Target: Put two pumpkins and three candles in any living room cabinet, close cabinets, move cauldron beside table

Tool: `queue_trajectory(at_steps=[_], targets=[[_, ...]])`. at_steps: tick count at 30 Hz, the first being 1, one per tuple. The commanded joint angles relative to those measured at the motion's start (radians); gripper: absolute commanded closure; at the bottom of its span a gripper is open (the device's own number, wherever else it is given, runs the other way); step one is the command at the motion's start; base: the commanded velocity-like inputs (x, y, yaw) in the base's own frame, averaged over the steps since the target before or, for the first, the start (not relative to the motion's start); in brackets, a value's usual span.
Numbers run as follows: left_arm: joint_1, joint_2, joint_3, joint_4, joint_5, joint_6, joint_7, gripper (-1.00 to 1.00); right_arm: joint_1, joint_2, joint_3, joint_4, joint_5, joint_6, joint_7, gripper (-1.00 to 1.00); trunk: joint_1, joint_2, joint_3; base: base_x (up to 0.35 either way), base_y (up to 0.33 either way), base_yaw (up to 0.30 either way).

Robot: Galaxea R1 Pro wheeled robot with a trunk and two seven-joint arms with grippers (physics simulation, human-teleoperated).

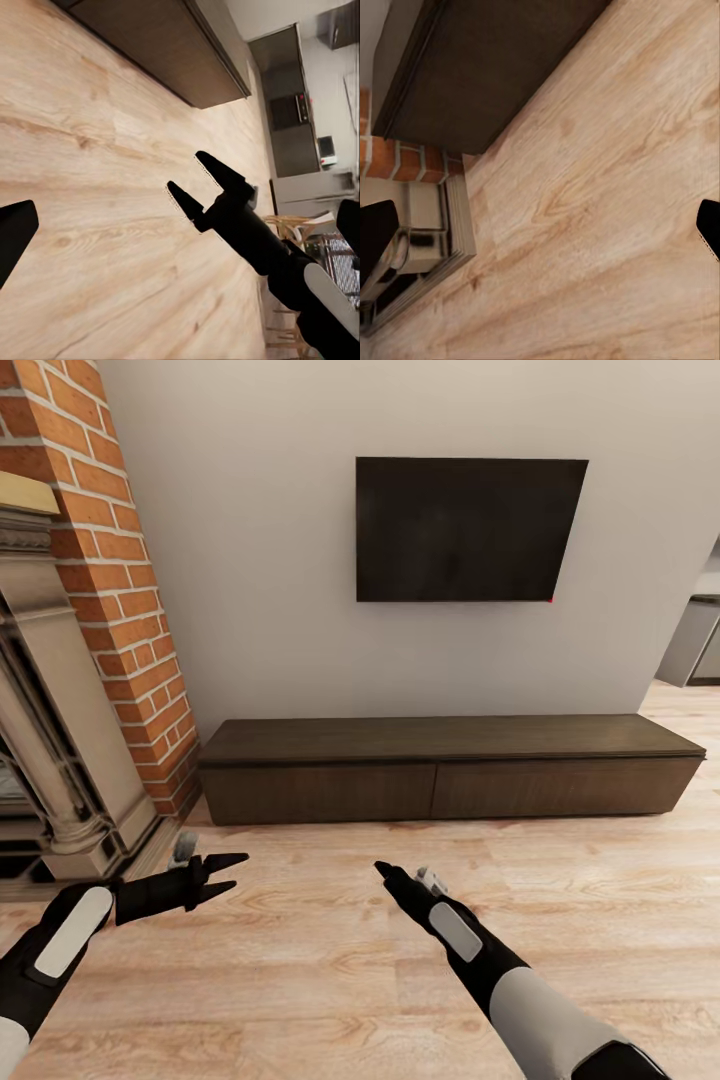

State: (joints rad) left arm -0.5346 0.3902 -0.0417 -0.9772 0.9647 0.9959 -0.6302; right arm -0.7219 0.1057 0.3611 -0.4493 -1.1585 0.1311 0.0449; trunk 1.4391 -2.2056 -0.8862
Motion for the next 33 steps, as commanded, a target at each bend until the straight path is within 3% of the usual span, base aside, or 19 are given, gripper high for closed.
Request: queue_trajectory(at_steps=[1,5,9,13,19,27,33], targets=[[-0.001,0.001,-0.001,0.005,0.000,0.003,-0.011,-1.00,-0.001,-0.001,0.003,0.001,-0.009,-0.017,0.003,-1.00,0.000,0.000,-0.001,0.117,-0.123,0.000],[-0.001,0.002,0.002,0.028,0.001,0.003,-0.021,-1.00,-0.002,-0.001,0.000,0.006,-0.028,-0.084,0.000,-1.00,0.000,0.000,-0.001,0.179,-0.150,0.000],[-0.001,0.001,0.007,0.043,0.002,0.001,-0.024,-1.00,-0.003,0.000,0.002,0.013,-0.125,-0.099,0.001,-1.00,0.000,0.000,-0.001,0.266,-0.049,0.000],[-0.001,0.001,0.009,0.045,0.002,0.001,-0.025,-1.00,-0.004,0.000,0.002,0.013,-0.163,-0.104,0.004,-1.00,0.000,0.000,-0.001,0.214,-0.010,0.000],[-0.001,-0.004,0.009,0.046,0.002,0.000,-0.025,-1.00,-0.004,-0.003,0.001,0.009,-0.173,-0.105,0.010,-1.00,0.000,0.000,-0.001,0.239,-0.002,0.000],[-0.001,-0.004,0.011,0.059,0.002,0.000,-0.025,-1.00,-0.006,-0.006,0.000,0.002,-0.172,-0.101,0.078,-1.00,0.000,0.000,-0.001,0.201,0.000,0.000],[-0.001,-0.008,0.010,0.061,0.002,0.000,-0.025,-1.00,-0.007,-0.027,-0.001,0.002,-0.175,-0.089,0.108,-1.00,0.000,0.000,-0.001,0.016,0.000,0.000]])
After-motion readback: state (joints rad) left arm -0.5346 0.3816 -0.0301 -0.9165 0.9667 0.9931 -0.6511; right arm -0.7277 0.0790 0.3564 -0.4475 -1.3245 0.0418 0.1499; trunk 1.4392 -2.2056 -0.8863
